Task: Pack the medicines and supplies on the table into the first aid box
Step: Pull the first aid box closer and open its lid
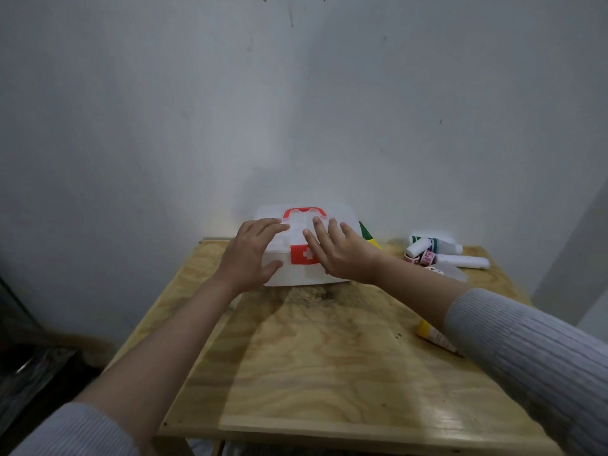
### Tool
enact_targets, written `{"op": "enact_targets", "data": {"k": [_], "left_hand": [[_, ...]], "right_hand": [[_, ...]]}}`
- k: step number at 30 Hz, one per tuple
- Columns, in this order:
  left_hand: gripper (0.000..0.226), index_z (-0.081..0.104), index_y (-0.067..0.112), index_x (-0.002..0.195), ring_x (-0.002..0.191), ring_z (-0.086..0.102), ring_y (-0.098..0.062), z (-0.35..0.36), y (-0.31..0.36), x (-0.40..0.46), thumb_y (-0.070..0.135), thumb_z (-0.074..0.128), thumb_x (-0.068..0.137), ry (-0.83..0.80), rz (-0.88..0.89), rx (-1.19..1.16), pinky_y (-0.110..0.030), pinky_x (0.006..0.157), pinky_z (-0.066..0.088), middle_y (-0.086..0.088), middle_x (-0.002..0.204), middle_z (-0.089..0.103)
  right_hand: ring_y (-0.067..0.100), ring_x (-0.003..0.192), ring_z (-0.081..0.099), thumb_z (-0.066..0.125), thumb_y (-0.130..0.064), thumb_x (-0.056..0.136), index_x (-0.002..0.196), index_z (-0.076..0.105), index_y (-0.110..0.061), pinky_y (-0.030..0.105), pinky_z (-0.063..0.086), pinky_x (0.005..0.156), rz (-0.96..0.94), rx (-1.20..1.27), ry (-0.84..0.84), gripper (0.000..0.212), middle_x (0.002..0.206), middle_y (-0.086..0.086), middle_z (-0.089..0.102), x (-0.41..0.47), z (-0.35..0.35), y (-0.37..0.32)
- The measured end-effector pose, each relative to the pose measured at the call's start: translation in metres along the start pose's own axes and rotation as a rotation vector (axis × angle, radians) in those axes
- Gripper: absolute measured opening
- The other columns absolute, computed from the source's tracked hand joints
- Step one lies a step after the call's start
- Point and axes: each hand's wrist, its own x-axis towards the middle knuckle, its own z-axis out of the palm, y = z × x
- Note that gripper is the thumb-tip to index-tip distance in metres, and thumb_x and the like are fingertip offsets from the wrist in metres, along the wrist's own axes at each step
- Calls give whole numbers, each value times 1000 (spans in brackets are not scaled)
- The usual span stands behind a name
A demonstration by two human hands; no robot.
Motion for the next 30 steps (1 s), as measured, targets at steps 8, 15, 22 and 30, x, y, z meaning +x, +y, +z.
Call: {"op": "enact_targets", "data": {"k": [8,15,22,30], "left_hand": [[73,50,22,131,122,44,-27,9,-5,0,29,78,64,15,-11,-16,-39,96,43,0,135,52],[75,48,21,132,126,41,-29,9,-1,-2,29,81,65,15,-39,-26,-42,100,40,-3,138,50],[71,47,28,132,134,33,-27,10,1,-2,32,79,68,28,-97,-64,-44,104,36,-3,147,39],[103,19,42,143,145,9,-23,13,17,-1,33,84,64,54,-433,-341,-40,104,32,-5,159,1]], "right_hand": [[46,89,68,27,-12,96,126,54,3,44,60,65,12,-13,-104,43,112,31,65,15,-17,-7],[42,92,69,36,-36,90,96,63,1,45,59,71,344,506,44,47,107,22,70,10,-19,0],[32,123,54,47,-50,89,112,59,-10,65,33,103,842,918,-55,48,134,17,56,-7,-14,8],[23,134,40,48,-49,91,141,36,-16,42,37,109,1227,1388,-130,61,145,7,44,-10,-7,2]]}}
